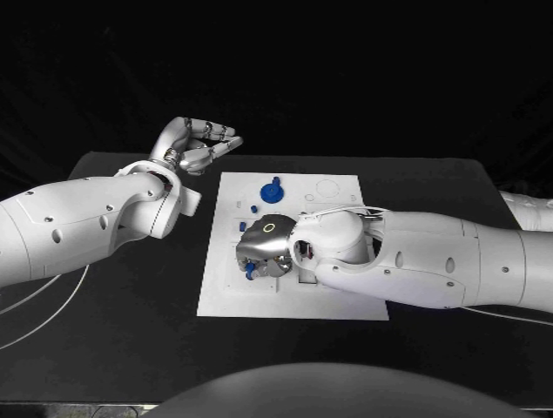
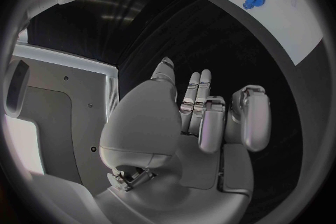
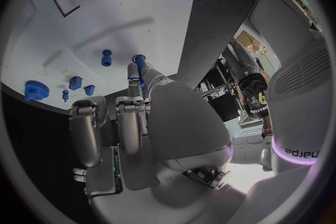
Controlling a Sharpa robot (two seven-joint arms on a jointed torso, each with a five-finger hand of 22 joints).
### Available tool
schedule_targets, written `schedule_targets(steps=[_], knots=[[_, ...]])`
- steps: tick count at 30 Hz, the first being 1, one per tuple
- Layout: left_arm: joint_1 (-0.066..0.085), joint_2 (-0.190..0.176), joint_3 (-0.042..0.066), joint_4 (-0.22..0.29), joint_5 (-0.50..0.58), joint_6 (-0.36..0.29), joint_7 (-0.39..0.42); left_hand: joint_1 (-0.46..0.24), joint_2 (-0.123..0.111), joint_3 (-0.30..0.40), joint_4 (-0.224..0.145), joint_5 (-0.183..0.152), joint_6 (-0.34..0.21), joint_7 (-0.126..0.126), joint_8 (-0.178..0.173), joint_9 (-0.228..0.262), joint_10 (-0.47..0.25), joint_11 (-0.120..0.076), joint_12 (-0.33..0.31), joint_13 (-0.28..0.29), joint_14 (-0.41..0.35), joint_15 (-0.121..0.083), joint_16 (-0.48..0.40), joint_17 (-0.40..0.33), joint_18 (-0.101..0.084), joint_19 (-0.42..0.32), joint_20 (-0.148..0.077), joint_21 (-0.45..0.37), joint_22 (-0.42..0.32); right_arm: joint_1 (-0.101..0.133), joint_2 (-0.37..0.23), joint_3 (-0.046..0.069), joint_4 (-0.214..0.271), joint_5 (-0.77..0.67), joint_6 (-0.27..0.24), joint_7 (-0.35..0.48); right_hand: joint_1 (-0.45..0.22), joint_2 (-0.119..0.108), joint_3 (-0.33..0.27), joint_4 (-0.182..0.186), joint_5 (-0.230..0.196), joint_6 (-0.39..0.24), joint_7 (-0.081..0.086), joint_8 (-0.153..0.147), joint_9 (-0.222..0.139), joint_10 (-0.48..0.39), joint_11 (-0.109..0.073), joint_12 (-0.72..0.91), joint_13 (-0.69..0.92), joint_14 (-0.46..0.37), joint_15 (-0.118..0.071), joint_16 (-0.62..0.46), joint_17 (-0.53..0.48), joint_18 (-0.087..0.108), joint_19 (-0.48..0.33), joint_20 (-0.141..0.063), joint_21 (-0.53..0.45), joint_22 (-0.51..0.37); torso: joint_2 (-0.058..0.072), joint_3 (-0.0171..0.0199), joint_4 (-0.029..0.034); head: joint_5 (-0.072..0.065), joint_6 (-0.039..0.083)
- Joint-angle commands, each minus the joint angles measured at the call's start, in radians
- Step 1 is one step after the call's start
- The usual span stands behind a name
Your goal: Assemble the parts on the task board
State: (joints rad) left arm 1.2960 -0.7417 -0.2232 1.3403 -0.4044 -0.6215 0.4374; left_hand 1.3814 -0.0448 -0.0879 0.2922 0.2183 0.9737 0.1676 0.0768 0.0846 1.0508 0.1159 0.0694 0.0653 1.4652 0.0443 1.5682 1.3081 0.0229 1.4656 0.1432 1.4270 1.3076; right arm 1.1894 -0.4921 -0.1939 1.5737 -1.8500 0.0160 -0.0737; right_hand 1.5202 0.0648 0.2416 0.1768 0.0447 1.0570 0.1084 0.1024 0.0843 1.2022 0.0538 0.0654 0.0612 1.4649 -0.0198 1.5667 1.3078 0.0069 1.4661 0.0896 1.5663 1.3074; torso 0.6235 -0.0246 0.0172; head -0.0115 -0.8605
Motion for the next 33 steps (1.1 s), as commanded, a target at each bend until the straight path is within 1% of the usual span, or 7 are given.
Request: schedule_targets(steps=[1, 15, 20, 22, 23, 26, 33], knots=[[0.001, 0.001, 0.001, 0.003, 0.001, 0.010, 0.009, 0.005, 0.009, 0.005, 0.000, -0.002, 0.005, 0.000, -0.004, -0.002, -0.004, 0.001, -0.005, -0.002, 0.106, 0.003, 0.003, 0.263, 0.012, 0.015, 0.003, -0.006, 0.218, -0.004, 0.003, -0.002, -0.003, -0.016, -0.002, -0.011, -0.001, 0.009, 0.007, 0.002, 0.003, 0.014, -0.004, 0.005, 0.005, -0.008, 0.001, -0.005, -0.001, 0.106, -0.001, 0.004, 0.263, -0.007, 0.105, -0.002, 0.004, 0.263, 0.000, 0.0005, 0.0005, -0.001, 0.001], [0.001, 0.000, 0.001, 0.003, 0.001, 0.010, 0.008, 0.005, 0.009, 0.005, 0.000, -0.002, 0.005, 0.000, -0.004, -0.002, -0.004, 0.001, -0.005, -0.002, 0.106, 0.003, 0.003, 0.263, 0.012, 0.015, 0.003, -0.006, 0.218, -0.005, 0.005, -0.002, -0.006, -0.028, 0.014, -0.012, 0.001, 0.004, 0.009, 0.000, 0.002, 0.010, -0.004, 0.002, 0.004, -0.015, 0.001, -0.006, -0.002, 0.106, -0.002, 0.004, 0.263, -0.007, 0.105, -0.003, 0.004, 0.263, -0.001, 0.0004, 0.0000, 0.000, 0.000], [0.001, 0.000, 0.001, 0.002, 0.001, 0.010, 0.008, 0.008, 0.011, 0.004, 0.000, -0.001, 0.004, 0.000, -0.005, -0.002, -0.005, 0.001, -0.005, -0.002, 0.106, 0.003, 0.003, 0.263, 0.012, 0.015, 0.003, -0.006, 0.218, -0.005, 0.004, -0.002, -0.005, -0.027, 0.012, -0.012, -0.027, -0.056, -0.020, 0.012, 0.002, -0.069, 0.017, -0.042, -0.015, -0.099, 0.019, -0.008, -0.003, 0.106, 0.009, 0.004, 0.263, -0.007, 0.105, 0.003, 0.004, 0.263, -0.001, 0.0003, -0.0002, -0.001, 0.000], [0.001, 0.001, 0.001, 0.002, 0.001, 0.010, 0.008, 0.008, 0.011, 0.004, 0.000, -0.001, 0.004, 0.000, -0.005, -0.002, -0.005, 0.001, -0.005, -0.002, 0.106, 0.003, 0.003, 0.263, 0.012, 0.015, 0.003, -0.006, 0.218, -0.005, 0.003, -0.003, -0.005, -0.026, 0.000, -0.015, -0.056, -0.103, -0.051, 0.021, 0.006, -0.138, 0.035, -0.044, -0.025, -0.144, 0.037, -0.009, -0.003, 0.106, 0.022, 0.004, 0.263, -0.007, 0.105, 0.010, 0.004, 0.263, -0.001, 0.0000, -0.0001, -0.001, 0.001], [0.001, 0.001, 0.001, 0.002, 0.001, 0.010, 0.008, 0.008, 0.011, 0.004, 0.000, -0.001, 0.004, 0.000, -0.005, -0.002, -0.005, 0.001, -0.005, -0.002, 0.106, 0.003, 0.003, 0.263, 0.012, 0.015, 0.003, -0.006, 0.218, -0.005, 0.003, -0.003, -0.005, -0.026, -0.007, -0.015, -0.067, -0.100, -0.057, 0.026, 0.001, -0.175, 0.040, -0.043, -0.022, -0.169, 0.045, -0.005, 0.000, 0.106, 0.039, 0.004, 0.263, -0.007, 0.105, 0.020, 0.004, 0.263, 0.000, 0.0001, 0.0005, -0.001, 0.000], [0.001, 0.001, 0.001, 0.001, 0.001, 0.010, 0.008, 0.008, 0.011, 0.004, 0.000, -0.001, 0.004, 0.000, -0.005, -0.002, -0.005, 0.001, -0.005, -0.002, 0.106, 0.003, 0.003, 0.263, 0.012, 0.015, 0.003, -0.006, 0.218, -0.005, 0.001, -0.003, -0.003, -0.025, -0.035, -0.016, -0.099, -0.132, -0.093, 0.029, 0.002, -0.222, 0.051, -0.043, -0.022, -0.213, 0.061, -0.006, 0.000, 0.106, 0.052, 0.004, 0.263, -0.007, 0.105, 0.031, 0.004, 0.263, 0.000, 0.0003, 0.0000, 0.000, 0.000], [0.001, 0.001, 0.001, 0.001, 0.001, 0.010, 0.008, 0.008, 0.011, 0.004, 0.000, -0.001, 0.004, 0.000, -0.005, -0.002, -0.005, 0.001, -0.005, -0.002, 0.106, 0.003, 0.003, 0.263, 0.012, 0.015, 0.003, -0.006, 0.218, -0.005, -0.007, -0.003, 0.005, -0.016, -0.095, -0.014, -0.133, -0.147, -0.126, 0.034, 0.002, -0.249, 0.054, -0.038, -0.018, -0.242, 0.069, -0.003, 0.002, 0.106, 0.057, 0.004, 0.263, -0.007, 0.105, 0.041, 0.004, 0.263, 0.000, 0.0003, 0.0003, -0.001, -0.001]])
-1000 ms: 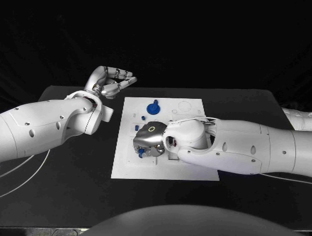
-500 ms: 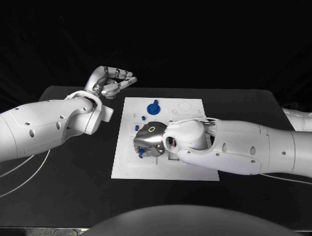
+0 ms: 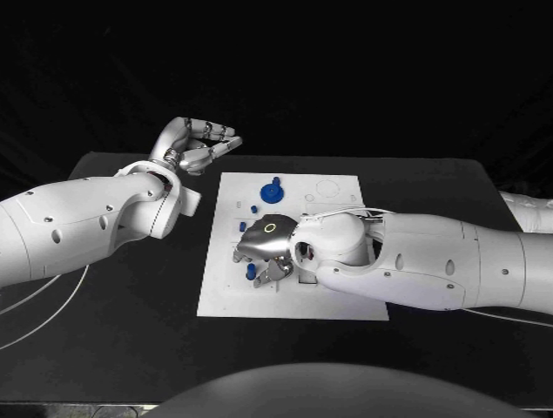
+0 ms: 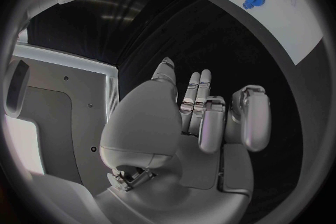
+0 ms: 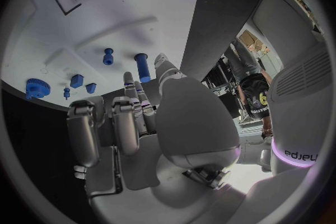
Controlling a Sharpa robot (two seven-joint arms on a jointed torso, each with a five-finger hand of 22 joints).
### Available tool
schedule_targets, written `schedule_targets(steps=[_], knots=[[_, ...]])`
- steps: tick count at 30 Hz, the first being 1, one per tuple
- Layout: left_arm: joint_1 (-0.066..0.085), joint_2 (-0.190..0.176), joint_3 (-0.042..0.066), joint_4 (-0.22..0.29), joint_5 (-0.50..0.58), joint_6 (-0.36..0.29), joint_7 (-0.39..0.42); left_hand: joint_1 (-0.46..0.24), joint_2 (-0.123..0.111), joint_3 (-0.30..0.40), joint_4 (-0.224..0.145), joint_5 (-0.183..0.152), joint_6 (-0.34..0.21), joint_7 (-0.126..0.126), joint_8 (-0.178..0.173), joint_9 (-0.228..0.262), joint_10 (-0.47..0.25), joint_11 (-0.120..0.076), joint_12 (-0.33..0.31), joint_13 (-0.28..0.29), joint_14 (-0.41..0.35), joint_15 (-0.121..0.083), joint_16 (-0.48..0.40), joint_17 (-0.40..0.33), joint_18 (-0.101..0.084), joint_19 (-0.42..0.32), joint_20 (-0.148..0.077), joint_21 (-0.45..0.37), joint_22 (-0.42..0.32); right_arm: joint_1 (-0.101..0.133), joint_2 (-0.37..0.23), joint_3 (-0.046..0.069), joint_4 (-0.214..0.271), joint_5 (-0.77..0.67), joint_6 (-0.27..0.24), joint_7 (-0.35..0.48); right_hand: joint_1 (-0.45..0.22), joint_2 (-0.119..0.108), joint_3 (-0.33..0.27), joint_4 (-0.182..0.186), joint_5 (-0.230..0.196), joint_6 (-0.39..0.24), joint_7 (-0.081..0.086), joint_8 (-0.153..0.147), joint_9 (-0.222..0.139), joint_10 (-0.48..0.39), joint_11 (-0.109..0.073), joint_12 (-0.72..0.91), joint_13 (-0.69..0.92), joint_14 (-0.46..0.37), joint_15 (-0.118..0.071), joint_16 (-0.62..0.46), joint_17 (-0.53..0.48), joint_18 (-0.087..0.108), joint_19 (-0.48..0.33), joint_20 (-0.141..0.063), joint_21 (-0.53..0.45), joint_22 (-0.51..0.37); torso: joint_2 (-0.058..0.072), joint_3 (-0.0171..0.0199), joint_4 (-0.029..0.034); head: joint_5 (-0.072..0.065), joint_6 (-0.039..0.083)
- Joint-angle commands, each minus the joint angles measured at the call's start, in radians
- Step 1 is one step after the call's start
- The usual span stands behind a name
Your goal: Assemble the parts on the task board
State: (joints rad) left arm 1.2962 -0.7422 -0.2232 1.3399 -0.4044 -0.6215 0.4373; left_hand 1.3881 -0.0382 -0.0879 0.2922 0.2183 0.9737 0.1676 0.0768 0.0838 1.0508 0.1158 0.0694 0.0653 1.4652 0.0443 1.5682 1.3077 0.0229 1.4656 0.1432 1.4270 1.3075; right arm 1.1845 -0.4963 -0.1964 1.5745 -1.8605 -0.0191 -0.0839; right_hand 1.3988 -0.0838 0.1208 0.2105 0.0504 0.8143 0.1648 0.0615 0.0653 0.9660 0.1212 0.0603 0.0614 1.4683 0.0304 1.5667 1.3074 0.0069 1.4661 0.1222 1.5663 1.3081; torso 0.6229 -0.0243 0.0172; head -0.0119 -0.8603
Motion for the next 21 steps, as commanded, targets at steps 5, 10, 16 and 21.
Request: schedule_targets(steps=[5, 10, 16, 21], knots=[[0.001, 0.001, 0.001, 0.001, 0.001, 0.010, 0.008, 0.002, 0.004, 0.004, 0.000, -0.001, 0.004, 0.000, -0.005, -0.001, -0.005, 0.001, -0.005, -0.002, 0.106, 0.003, 0.003, 0.263, 0.012, 0.015, 0.003, -0.006, 0.218, 0.000, -0.019, 0.000, 0.012, 0.038, -0.163, 0.010, -0.025, 0.002, -0.018, 0.008, -0.004, 0.011, 0.007, 0.012, 0.007, 0.003, 0.004, 0.009, 0.004, 0.103, 0.017, 0.004, 0.263, -0.007, 0.105, 0.018, 0.004, 0.263, 0.001, 0.0003, -0.0007, 0.000, -0.002], [0.001, 0.001, 0.001, 0.002, 0.001, 0.011, 0.009, 0.002, 0.004, 0.004, 0.000, -0.001, 0.004, 0.000, -0.005, -0.001, -0.005, 0.001, -0.005, -0.002, 0.106, 0.003, 0.003, 0.263, 0.012, 0.015, 0.003, -0.006, 0.218, 0.010, -0.054, 0.000, 0.031, 0.216, -0.276, 0.027, -0.027, 0.011, -0.025, 0.012, -0.004, 0.032, 0.017, 0.020, 0.010, 0.020, 0.010, 0.014, 0.005, 0.103, 0.026, 0.004, 0.263, -0.007, 0.105, 0.028, 0.004, 0.263, 0.000, 0.0001, -0.0004, 0.000, -0.002], [0.001, -0.002, 0.001, 0.002, 0.001, 0.010, 0.008, 0.003, 0.005, 0.004, 0.000, -0.001, 0.004, 0.000, -0.005, -0.001, -0.005, 0.001, -0.005, -0.002, 0.106, 0.003, 0.003, 0.263, 0.012, 0.014, 0.004, -0.007, 0.217, 0.071, -0.165, 0.000, 0.093, 0.732, -0.324, 0.032, -0.018, 0.061, -0.021, 0.015, -0.002, 0.079, 0.028, 0.036, 0.018, 0.136, 0.008, 0.066, 0.023, 0.103, 0.030, 0.004, 0.263, -0.007, 0.105, 0.040, 0.004, 0.263, -0.001, -0.0007, -0.0012, -0.005, 0.002], [0.001, -0.002, 0.001, 0.000, 0.001, 0.009, 0.007, 0.002, 0.005, 0.004, 0.000, -0.001, 0.004, 0.000, -0.005, -0.001, -0.005, 0.001, -0.005, -0.002, 0.106, 0.003, 0.003, 0.263, 0.012, 0.014, 0.004, -0.007, 0.217, 0.128, -0.300, -0.001, 0.166, 1.032, -0.271, -0.013, -0.037, 0.096, -0.029, 0.032, 0.004, 0.036, 0.031, 0.012, 0.010, 0.158, 0.006, 0.091, 0.036, 0.103, 0.029, 0.004, 0.263, -0.007, 0.105, 0.042, 0.004, 0.263, -0.003, -0.0020, -0.0014, -0.012, 0.002]])
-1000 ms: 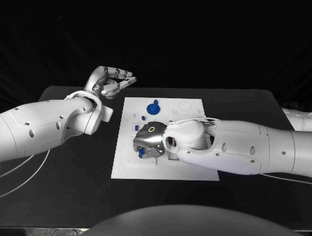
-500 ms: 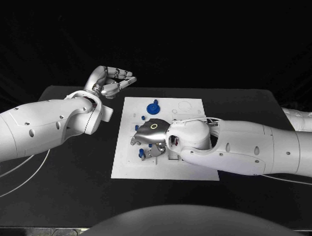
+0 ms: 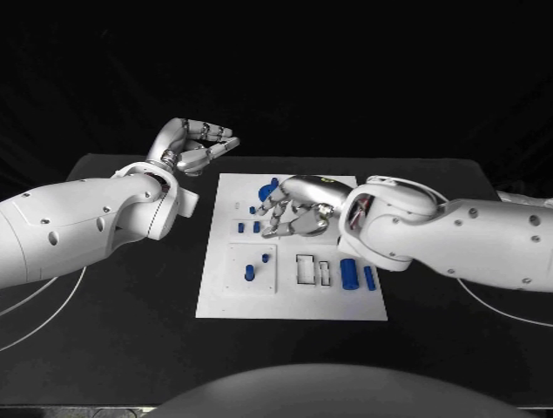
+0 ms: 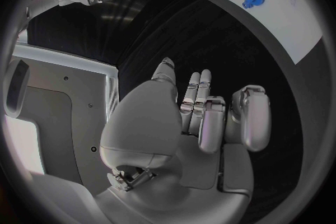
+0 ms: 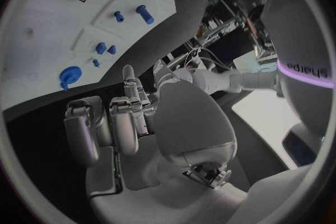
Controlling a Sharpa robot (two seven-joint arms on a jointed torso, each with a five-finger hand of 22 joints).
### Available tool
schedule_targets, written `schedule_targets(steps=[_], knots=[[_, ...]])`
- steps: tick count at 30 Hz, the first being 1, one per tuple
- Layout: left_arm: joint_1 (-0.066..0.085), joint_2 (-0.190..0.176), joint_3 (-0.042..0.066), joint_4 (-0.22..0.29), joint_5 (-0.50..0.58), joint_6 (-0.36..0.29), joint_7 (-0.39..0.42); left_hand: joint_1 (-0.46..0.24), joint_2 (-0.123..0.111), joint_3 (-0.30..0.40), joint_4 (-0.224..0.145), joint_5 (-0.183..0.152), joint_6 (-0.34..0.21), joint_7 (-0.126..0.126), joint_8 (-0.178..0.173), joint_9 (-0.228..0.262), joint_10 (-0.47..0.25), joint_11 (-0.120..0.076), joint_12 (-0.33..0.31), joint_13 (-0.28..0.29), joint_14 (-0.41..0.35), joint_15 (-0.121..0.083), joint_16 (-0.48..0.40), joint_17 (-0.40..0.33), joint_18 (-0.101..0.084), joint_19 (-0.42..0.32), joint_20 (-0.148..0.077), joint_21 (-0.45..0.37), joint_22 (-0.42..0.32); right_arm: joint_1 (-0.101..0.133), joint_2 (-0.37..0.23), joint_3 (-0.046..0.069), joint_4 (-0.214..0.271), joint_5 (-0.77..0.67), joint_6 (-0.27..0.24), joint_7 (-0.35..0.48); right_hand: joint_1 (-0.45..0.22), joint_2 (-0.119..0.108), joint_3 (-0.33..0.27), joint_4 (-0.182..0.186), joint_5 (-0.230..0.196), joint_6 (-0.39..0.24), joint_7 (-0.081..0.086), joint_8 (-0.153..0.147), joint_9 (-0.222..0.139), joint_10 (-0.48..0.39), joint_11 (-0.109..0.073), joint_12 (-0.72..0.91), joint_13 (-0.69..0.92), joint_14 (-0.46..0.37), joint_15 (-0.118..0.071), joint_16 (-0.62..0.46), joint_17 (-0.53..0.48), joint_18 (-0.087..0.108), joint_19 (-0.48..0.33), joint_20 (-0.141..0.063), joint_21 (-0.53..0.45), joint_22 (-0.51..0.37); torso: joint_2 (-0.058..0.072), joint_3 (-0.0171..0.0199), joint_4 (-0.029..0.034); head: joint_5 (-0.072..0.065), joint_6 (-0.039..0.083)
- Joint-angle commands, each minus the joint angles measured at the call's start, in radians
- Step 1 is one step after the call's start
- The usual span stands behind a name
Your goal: Assemble the parts on the task board
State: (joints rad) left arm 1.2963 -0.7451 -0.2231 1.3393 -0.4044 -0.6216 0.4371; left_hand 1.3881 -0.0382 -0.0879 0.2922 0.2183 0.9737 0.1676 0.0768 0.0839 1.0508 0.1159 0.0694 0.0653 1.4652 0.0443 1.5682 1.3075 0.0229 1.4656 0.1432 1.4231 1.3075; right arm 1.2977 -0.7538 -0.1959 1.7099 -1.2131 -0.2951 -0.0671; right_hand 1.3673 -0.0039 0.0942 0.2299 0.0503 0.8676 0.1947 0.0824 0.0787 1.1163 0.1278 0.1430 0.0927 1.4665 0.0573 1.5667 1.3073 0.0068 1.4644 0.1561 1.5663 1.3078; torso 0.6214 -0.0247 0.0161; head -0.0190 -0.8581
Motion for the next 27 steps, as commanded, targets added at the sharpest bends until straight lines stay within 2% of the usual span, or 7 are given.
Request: schedule_targets(steps=[1, 9, 11, 13, 16, 24, 27], knots=[[0.001, 0.002, 0.001, 0.000, 0.001, 0.009, 0.007, 0.002, 0.005, 0.004, 0.000, -0.001, 0.004, 0.000, -0.005, -0.001, -0.005, 0.001, -0.005, -0.002, 0.106, 0.003, 0.003, 0.263, 0.012, 0.014, 0.003, -0.004, 0.217, 0.026, -0.074, -0.001, 0.048, 0.420, 0.016, -0.045, -0.015, 0.022, -0.007, 0.018, 0.005, -0.032, 0.002, -0.015, -0.006, 0.009, -0.001, 0.017, 0.010, 0.104, 0.001, 0.004, 0.263, -0.007, 0.106, 0.008, 0.004, 0.263, -0.002, -0.0015, -0.0005, -0.009, 0.001], [0.001, 0.008, 0.001, -0.007, 0.001, 0.009, 0.006, 0.002, 0.005, 0.004, 0.000, -0.001, 0.004, 0.000, -0.005, -0.001, -0.005, 0.001, -0.005, -0.002, 0.106, 0.003, 0.003, 0.263, 0.012, 0.014, 0.003, -0.004, 0.217, 0.069, -0.262, -0.010, 0.143, 0.510, 0.072, -0.176, -0.059, 0.050, -0.064, 0.048, 0.038, -0.113, -0.017, -0.007, -0.004, 0.040, -0.038, 0.253, 0.186, 0.104, -0.033, 0.004, 0.263, -0.007, 0.106, -0.020, 0.004, 0.263, -0.006, -0.0063, -0.0081, -0.059, 0.004], [0.001, 0.012, 0.000, -0.009, 0.001, 0.010, 0.006, 0.002, 0.005, 0.004, 0.000, -0.001, 0.004, 0.000, -0.005, -0.001, -0.005, 0.001, -0.005, -0.002, 0.106, 0.003, 0.003, 0.263, 0.012, 0.014, 0.003, -0.004, 0.217, 0.072, -0.293, -0.015, 0.157, 0.515, 0.094, -0.220, -0.134, 0.054, -0.142, 0.021, 0.084, -0.151, -0.022, 0.006, 0.002, -0.046, -0.065, 0.811, 0.713, 0.104, -0.043, 0.004, 0.263, -0.002, 0.094, -0.027, -0.015, 0.255, -0.006, -0.0063, -0.0083, -0.074, 0.005], [0.001, 0.015, 0.000, -0.010, 0.001, 0.012, 0.006, 0.002, 0.005, 0.004, 0.000, -0.001, 0.004, 0.000, -0.005, -0.001, -0.005, 0.001, -0.005, -0.002, 0.106, 0.003, 0.003, 0.263, 0.012, 0.014, 0.003, -0.004, 0.217, 0.073, -0.315, -0.019, 0.167, 0.511, 0.119, -0.260, -0.146, 0.102, -0.167, 0.031, 0.098, -0.166, -0.022, 0.039, 0.012, 0.097, -0.049, 1.230, 1.198, 0.104, -0.044, 0.004, 0.263, 0.004, 0.083, -0.035, -0.033, 0.248, -0.005, -0.0059, -0.0067, -0.083, 0.005], [0.000, 0.019, 0.000, -0.013, 0.001, 0.014, 0.006, 0.002, 0.005, 0.004, 0.000, -0.001, 0.004, 0.000, -0.005, -0.001, -0.005, 0.001, -0.005, -0.002, 0.106, 0.003, 0.003, 0.263, 0.012, 0.014, 0.003, -0.004, 0.217, 0.070, -0.344, -0.028, 0.179, 0.474, 0.154, -0.335, -0.167, 0.080, -0.219, 0.052, 0.187, -0.200, -0.033, 0.100, 0.037, 0.455, -0.047, 1.428, 1.478, 0.104, -0.043, 0.004, 0.263, 0.009, 0.073, -0.034, -0.049, 0.241, -0.005, -0.0063, -0.0076, -0.094, 0.006], [0.000, 0.023, 0.000, -0.016, 0.001, 0.016, 0.005, 0.002, 0.005, 0.004, 0.000, -0.001, 0.004, 0.000, -0.005, -0.001, -0.005, 0.001, -0.005, -0.002, 0.106, 0.003, 0.003, 0.263, 0.012, 0.014, 0.003, -0.004, 0.217, 0.046, -0.365, -0.038, 0.191, 0.378, 0.151, -0.450, -0.239, 0.052, -0.292, 0.053, 0.336, -0.177, -0.013, 0.336, 0.183, 0.455, -0.019, 1.428, 1.478, 0.104, -0.011, 0.004, 0.263, -0.002, 0.097, -0.008, -0.012, 0.256, -0.004, -0.0074, -0.0069, -0.119, 0.007], [0.000, 0.025, 0.000, -0.017, 0.001, 0.017, 0.004, 0.002, 0.004, 0.002, 0.000, -0.001, 0.004, 0.000, -0.005, -0.001, -0.005, 0.001, -0.004, -0.001, 0.106, 0.003, 0.003, 0.263, 0.012, 0.014, 0.004, -0.004, 0.217, 0.030, -0.367, -0.039, 0.193, 0.332, 0.149, -0.492, -0.253, 0.050, -0.303, 0.052, 0.341, -0.181, -0.013, 0.378, 0.219, 0.455, -0.019, 1.428, 1.478, 0.104, -0.013, 0.004, 0.263, -0.007, 0.106, -0.007, 0.004, 0.263, -0.004, -0.0085, -0.0059, -0.128, 0.004]])
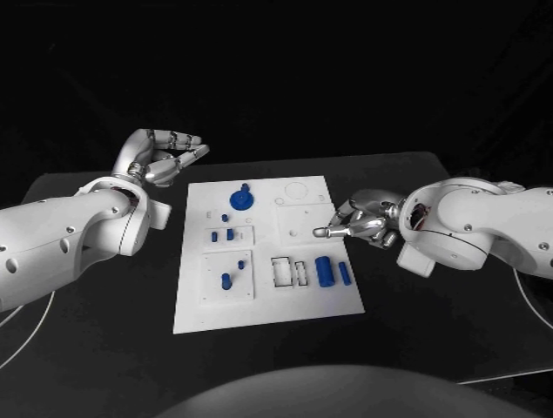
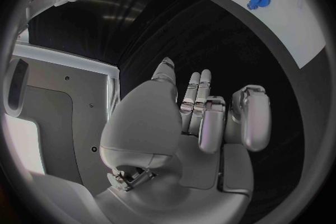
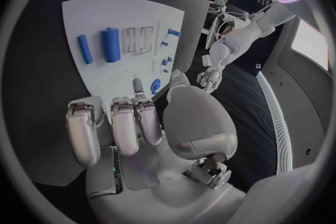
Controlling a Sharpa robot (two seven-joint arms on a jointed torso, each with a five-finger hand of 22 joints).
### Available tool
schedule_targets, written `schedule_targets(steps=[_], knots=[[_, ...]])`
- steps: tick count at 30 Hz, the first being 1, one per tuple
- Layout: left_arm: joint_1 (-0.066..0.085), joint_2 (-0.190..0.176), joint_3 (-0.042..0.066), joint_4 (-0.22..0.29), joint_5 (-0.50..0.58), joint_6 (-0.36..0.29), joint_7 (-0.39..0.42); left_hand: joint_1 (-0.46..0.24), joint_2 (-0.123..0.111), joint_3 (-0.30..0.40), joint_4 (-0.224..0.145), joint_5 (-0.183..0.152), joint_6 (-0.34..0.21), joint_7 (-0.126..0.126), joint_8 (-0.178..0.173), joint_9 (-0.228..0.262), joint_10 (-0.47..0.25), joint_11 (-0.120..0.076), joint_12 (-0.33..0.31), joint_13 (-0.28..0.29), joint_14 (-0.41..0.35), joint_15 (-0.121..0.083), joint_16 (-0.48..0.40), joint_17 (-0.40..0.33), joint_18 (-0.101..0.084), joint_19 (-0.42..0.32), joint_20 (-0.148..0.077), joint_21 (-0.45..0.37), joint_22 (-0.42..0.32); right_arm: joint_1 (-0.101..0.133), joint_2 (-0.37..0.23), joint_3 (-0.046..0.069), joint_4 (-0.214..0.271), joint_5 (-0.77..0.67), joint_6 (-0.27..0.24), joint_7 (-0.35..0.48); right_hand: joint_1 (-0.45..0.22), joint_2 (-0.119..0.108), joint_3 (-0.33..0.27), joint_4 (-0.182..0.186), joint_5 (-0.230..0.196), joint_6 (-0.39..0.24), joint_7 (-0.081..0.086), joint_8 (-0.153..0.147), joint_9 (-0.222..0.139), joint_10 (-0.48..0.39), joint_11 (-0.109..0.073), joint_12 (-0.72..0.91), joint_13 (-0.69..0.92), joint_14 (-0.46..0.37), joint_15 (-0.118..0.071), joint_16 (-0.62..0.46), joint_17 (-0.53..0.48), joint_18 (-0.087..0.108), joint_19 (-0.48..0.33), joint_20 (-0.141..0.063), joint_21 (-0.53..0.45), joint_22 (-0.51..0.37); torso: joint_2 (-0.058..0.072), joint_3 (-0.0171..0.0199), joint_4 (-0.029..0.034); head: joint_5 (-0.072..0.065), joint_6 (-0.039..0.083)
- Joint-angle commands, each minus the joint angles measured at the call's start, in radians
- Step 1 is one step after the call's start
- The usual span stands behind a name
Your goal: Assemble the parts on the task board
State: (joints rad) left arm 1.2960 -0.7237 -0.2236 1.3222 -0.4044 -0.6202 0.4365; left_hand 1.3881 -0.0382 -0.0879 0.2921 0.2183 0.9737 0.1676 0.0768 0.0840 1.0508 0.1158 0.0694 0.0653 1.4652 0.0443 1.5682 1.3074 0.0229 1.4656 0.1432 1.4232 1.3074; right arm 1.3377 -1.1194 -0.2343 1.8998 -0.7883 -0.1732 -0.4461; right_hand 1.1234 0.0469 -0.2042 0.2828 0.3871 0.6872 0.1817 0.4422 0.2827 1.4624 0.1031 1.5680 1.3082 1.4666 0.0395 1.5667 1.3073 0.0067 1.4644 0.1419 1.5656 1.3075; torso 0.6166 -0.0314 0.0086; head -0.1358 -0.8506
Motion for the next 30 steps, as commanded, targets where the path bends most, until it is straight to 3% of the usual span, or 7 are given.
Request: schedule_targets(steps=[1, 6, 10, 23, 30], knots=[[0.001, 0.004, 0.001, 0.000, 0.001, 0.016, 0.005, 0.002, 0.004, 0.002, 0.000, -0.001, 0.004, 0.000, -0.005, -0.001, -0.005, 0.001, -0.004, -0.001, 0.106, 0.003, 0.003, 0.263, 0.012, 0.014, 0.004, -0.004, 0.217, -0.016, -0.002, -0.001, 0.004, -0.108, 0.027, -0.126, -0.009, 0.000, -0.005, -0.002, 0.005, 0.001, -0.002, 0.027, 0.023, 0.108, 0.006, 0.003, 0.263, 0.104, 0.004, 0.004, 0.264, -0.007, 0.106, 0.007, 0.005, 0.263, 0.001, -0.0018, 0.0007, -0.013, -0.006], [0.001, 0.006, 0.001, -0.001, 0.001, 0.017, 0.005, 0.002, 0.004, 0.002, 0.000, -0.001, 0.004, 0.000, -0.005, -0.001, -0.005, 0.001, -0.004, -0.001, 0.106, 0.003, 0.003, 0.263, 0.012, 0.014, 0.004, -0.004, 0.217, -0.045, 0.004, -0.002, 0.001, -0.172, 0.021, -0.178, -0.005, 0.008, 0.005, -0.009, 0.001, 0.026, -0.011, 0.063, 0.058, 0.108, -0.003, 0.003, 0.263, 0.104, -0.006, 0.004, 0.264, -0.007, 0.106, -0.001, 0.005, 0.263, 0.000, -0.0023, -0.0018, -0.018, -0.013], [0.001, 0.005, 0.001, -0.002, 0.001, 0.020, 0.005, 0.002, 0.004, 0.002, 0.000, -0.001, 0.004, 0.000, -0.005, -0.001, -0.005, 0.001, -0.004, -0.001, 0.106, 0.003, 0.003, 0.263, 0.012, 0.014, 0.004, -0.004, 0.217, -0.063, 0.013, -0.002, -0.002, -0.229, 0.029, -0.204, -0.005, 0.011, 0.015, -0.013, -0.004, 0.040, -0.019, 0.077, 0.078, 0.108, -0.010, 0.003, 0.263, 0.104, -0.015, 0.004, 0.264, -0.007, 0.106, -0.008, 0.005, 0.263, -0.001, -0.0008, -0.0001, -0.026, -0.015], [0.001, 0.000, 0.001, -0.003, 0.001, 0.024, 0.007, 0.002, 0.004, 0.002, 0.000, -0.001, 0.004, 0.000, -0.005, -0.001, -0.005, 0.001, -0.004, -0.001, 0.106, 0.003, 0.003, 0.263, 0.012, 0.014, 0.004, -0.004, 0.217, -0.091, 0.071, -0.002, -0.034, -0.285, 0.025, -0.224, 0.004, 0.005, 0.031, -0.027, -0.005, 0.038, -0.024, 0.079, 0.098, 0.108, -0.015, 0.003, 0.263, 0.104, -0.023, 0.004, 0.264, -0.007, 0.106, -0.017, 0.005, 0.263, 0.000, -0.0001, 0.0007, -0.028, -0.014], [0.001, -0.003, 0.001, -0.002, 0.001, 0.024, 0.006, 0.002, 0.004, 0.002, 0.000, -0.001, 0.004, 0.000, -0.005, -0.001, -0.005, 0.001, -0.004, -0.001, 0.106, 0.003, 0.003, 0.263, 0.012, 0.014, 0.004, -0.004, 0.217, -0.102, 0.094, -0.002, -0.050, -0.285, 0.048, -0.230, 0.013, 0.003, 0.043, -0.037, -0.010, 0.038, -0.025, 0.080, 0.107, 0.108, -0.017, 0.003, 0.263, 0.104, -0.025, 0.004, 0.264, -0.007, 0.106, -0.019, 0.005, 0.263, 0.000, -0.0011, 0.0007, -0.026, -0.012]])
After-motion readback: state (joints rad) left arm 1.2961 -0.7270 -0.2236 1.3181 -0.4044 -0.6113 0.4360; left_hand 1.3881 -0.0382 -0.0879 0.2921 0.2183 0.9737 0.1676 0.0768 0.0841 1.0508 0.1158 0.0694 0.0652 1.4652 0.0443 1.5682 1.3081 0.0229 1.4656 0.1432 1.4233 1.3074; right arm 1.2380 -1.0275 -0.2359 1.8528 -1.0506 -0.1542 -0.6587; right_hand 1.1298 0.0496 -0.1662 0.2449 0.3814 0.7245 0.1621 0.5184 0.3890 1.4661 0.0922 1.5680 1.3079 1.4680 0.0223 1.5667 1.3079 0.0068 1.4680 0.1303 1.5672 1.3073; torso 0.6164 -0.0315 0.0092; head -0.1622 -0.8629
